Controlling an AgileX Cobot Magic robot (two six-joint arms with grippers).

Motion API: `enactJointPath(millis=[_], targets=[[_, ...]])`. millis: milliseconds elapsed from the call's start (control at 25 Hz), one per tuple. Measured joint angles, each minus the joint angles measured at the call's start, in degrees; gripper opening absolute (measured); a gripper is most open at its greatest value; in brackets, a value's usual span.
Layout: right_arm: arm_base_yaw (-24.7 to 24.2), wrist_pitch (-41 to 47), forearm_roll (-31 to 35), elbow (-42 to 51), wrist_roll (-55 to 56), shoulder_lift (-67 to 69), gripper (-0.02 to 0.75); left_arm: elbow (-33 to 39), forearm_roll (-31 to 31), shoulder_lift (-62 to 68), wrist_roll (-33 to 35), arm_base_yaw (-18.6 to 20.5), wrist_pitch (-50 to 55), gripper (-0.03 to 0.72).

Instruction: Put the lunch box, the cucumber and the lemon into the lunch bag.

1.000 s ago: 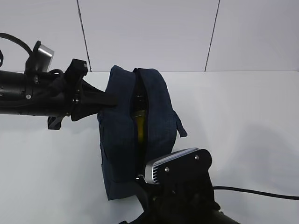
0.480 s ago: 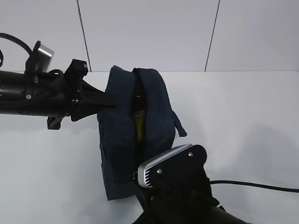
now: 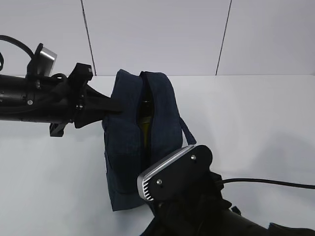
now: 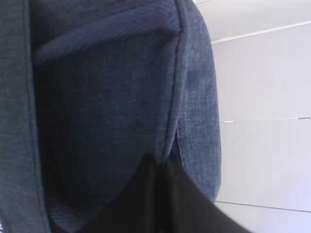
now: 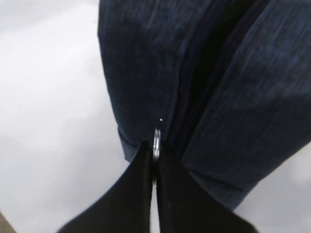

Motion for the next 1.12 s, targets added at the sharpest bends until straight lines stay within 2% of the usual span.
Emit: enactJointPath(millis=[480, 680, 880, 1120], targets=[[-0.1, 0.2, 3.2, 0.0, -11.2, -3.2, 0.008, 0.0, 0.2, 0.0, 0.0, 0.0, 0.0, -0.006], [-0.1, 0.4, 6.8, -0.7, -16.8, -4.6, 0.008, 0.0, 1.2, 0.0, 0.0, 0.0, 0.0, -0.006], [-0.1, 0.6, 8.5, -1.0, -18.4, -5.3, 0.008, 0.0, 1.9, 0.0, 0.0, 0.0, 0.0, -0.006], [-0.1, 1.8, 11.7, -4.4, -23.8, -5.7, 0.008, 0.0, 2.3, 0.0, 0.0, 0.0, -0.2, -0.006]])
